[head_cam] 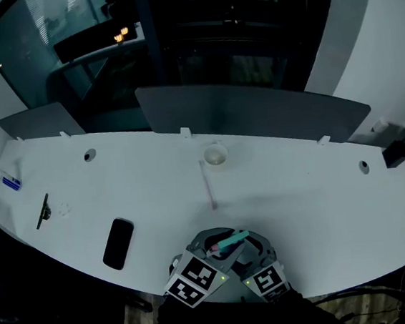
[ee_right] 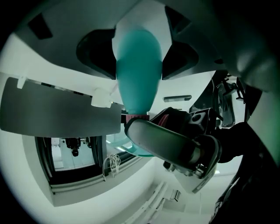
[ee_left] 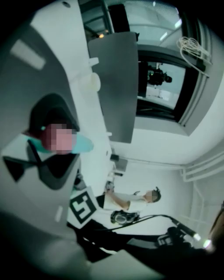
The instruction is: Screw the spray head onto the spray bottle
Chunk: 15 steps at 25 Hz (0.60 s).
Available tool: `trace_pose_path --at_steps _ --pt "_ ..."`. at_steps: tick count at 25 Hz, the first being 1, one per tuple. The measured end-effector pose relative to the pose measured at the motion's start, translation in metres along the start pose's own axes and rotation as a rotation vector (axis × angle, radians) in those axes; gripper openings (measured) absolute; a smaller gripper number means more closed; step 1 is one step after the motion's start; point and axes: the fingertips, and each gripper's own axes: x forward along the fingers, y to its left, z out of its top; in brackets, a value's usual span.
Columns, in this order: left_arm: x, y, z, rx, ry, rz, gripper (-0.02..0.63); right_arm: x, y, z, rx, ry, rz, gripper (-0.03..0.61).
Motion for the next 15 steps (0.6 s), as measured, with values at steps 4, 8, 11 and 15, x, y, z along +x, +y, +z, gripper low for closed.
trace_pose_path --at_steps 4,8,11,15 --pt "-0.002 -0.009 -0.006 0.092 0.047 -0.073 0.136 -0.004 0.007 -0.001 -0.05 -0.002 0.156 0.333" --pt "-0.006 -0.022 -0.011 0.19 0.111 -0.268 0.137 -0.01 0.02 0.0 -0.178 -0.049 0.474 0.333" --pt "-0.007 -0.029 -0.013 0.241 0.144 -0.357 0.137 -0.013 0.025 -0.004 -0.221 -0.011 0.678 0.333" --pt "-0.007 -0.028 -0.01 0.194 0.099 -0.317 0.137 -0.013 0.022 -0.003 -0.174 0.05 0.654 0.334"
